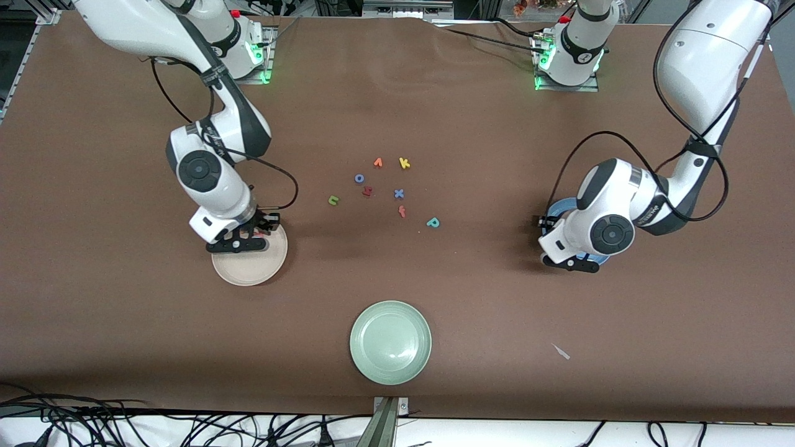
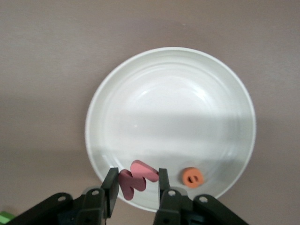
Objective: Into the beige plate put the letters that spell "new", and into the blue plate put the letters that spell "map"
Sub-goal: 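Place the yellow a on the blue plate while the right gripper places pink m, then grasp the teal p with the left gripper while the right gripper grasps green s, then place the teal p on the blue plate while the right gripper places green s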
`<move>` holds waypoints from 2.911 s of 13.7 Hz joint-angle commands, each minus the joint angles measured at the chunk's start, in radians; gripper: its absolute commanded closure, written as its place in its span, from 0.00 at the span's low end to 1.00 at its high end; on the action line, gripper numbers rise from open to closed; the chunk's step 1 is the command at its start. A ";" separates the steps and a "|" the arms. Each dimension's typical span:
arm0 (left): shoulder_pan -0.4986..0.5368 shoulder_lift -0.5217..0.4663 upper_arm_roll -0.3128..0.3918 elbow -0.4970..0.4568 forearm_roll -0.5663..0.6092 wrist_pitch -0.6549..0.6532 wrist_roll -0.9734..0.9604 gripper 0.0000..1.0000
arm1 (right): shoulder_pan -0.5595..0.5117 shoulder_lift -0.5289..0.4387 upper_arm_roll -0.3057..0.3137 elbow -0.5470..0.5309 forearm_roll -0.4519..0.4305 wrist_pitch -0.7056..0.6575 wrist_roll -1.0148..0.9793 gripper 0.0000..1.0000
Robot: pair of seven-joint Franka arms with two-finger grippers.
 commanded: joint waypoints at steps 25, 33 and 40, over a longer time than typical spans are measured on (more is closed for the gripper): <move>-0.493 0.178 0.097 0.070 0.128 0.429 -1.087 0.43 | 0.158 0.103 0.133 -0.158 -0.056 0.277 0.693 0.33; -0.493 0.176 0.097 0.070 0.130 0.423 -1.080 0.77 | 0.155 0.093 0.131 -0.180 -0.063 0.290 0.677 0.81; -0.403 0.133 0.087 0.185 0.114 0.034 -0.735 0.87 | -0.053 -0.083 0.131 -0.109 -0.040 -0.049 0.246 0.81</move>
